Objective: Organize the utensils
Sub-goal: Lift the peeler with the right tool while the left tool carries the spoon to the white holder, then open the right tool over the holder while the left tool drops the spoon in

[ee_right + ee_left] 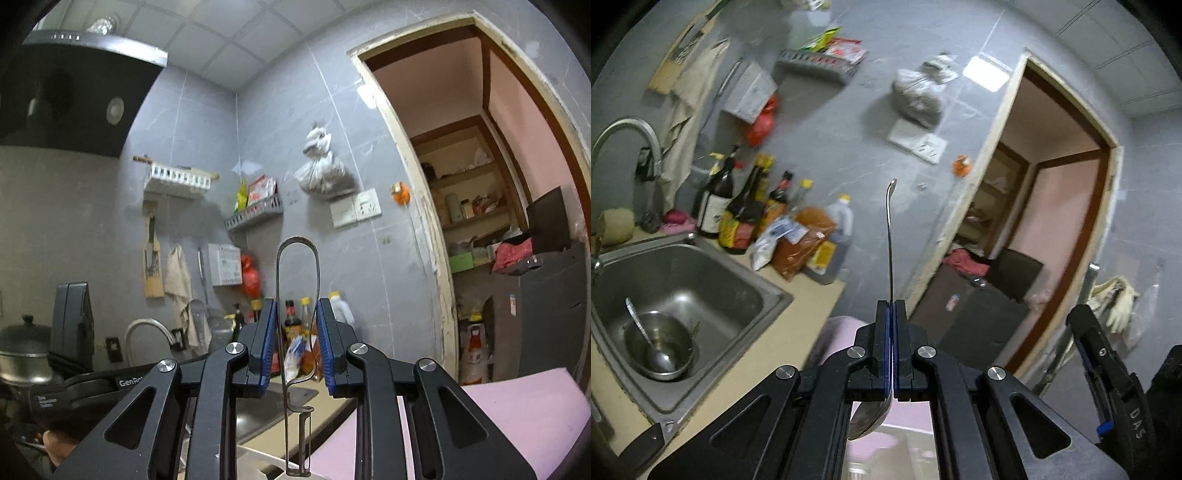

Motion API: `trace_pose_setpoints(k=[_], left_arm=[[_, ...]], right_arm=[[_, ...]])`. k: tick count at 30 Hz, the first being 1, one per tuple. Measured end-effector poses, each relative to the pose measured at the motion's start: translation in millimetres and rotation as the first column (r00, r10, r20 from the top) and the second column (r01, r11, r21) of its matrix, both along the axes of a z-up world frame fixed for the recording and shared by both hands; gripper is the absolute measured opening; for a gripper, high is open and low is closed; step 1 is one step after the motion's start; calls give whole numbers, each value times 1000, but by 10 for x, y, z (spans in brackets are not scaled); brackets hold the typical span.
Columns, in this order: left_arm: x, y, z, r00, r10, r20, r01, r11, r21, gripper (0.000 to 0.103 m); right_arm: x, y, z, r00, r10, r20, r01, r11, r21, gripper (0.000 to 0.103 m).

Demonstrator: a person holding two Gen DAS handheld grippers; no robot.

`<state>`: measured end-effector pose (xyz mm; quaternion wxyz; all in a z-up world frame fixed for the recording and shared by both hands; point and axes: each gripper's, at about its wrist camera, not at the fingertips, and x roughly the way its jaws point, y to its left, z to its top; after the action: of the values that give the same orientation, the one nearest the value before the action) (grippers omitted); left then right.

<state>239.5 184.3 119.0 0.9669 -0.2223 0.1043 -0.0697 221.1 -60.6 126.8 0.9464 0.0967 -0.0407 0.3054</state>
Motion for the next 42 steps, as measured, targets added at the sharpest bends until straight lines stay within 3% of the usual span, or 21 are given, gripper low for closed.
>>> trace_pose_setpoints(k=[14,23,29,32,37,42], left_arm=[[-51,126,-358,994,-7,-107,2,999,-51,0],[-93,-97,-555,981,16,-191,-9,999,38,0],[-219,-242,-598,985,41,-170,-19,992,129,0],[-248,-261,-617,986,27,-165,-5,991,131,2],[-304,-256,-610,990,-1,-141,17,994,112,22],[-387,-254,-521,993,-13,-113,23,995,94,32]], right_arm=[[255,183,-432,990,41,-134,-43,999,-18,19],[247,274,-657,977,24,-213,-48,993,-109,19],[203,239,-714,968,-10,-249,-26,990,-141,20],[167,222,-702,968,-12,-252,-26,989,-147,20],[116,178,-692,966,0,-260,-37,990,-138,26],[45,83,-647,965,1,-263,-34,992,-120,30]])
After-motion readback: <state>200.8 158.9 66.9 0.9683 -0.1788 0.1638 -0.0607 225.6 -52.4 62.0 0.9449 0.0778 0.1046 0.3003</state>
